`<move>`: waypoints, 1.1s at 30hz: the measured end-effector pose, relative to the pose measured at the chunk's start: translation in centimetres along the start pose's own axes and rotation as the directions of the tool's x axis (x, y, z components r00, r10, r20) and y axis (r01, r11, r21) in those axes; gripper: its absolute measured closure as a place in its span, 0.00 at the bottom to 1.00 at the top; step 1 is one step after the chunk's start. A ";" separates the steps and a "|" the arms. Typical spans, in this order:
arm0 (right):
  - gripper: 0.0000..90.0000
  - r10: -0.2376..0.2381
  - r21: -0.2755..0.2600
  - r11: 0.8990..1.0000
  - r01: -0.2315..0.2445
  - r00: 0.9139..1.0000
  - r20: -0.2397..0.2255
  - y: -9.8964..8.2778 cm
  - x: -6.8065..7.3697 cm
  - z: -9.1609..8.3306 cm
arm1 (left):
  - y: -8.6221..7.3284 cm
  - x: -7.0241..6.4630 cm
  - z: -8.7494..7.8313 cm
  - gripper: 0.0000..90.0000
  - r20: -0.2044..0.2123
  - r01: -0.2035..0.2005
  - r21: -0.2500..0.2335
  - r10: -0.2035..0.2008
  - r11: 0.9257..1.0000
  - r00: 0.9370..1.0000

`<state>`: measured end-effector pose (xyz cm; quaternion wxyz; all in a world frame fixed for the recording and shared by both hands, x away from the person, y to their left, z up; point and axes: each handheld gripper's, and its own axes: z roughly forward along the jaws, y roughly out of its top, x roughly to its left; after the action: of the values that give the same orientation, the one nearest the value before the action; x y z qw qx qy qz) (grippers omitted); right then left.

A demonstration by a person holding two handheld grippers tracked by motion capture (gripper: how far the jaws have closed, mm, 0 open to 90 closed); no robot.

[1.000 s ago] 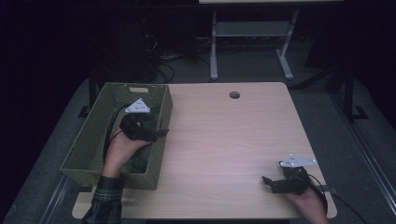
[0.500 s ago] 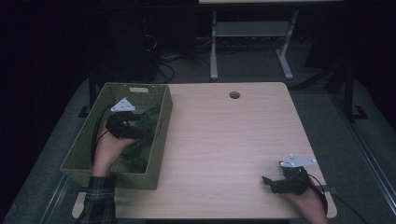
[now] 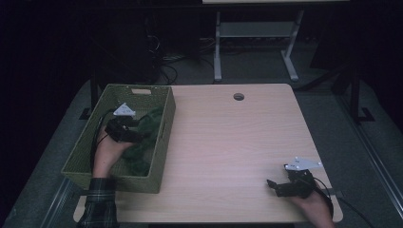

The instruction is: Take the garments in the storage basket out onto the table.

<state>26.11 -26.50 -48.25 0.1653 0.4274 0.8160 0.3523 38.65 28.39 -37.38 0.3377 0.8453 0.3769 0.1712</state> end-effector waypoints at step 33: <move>0.09 0.000 0.000 1.000 0.000 1.000 0.001 0.0 0.0 0.0 | -2.1 0.7 4.5 0.39 -0.061 0.089 0.315 -0.073 0.945 0.995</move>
<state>26.11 -26.50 -48.25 0.1656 0.4274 0.8160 0.3522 40.44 27.94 -42.08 0.1951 0.8680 0.4420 0.1147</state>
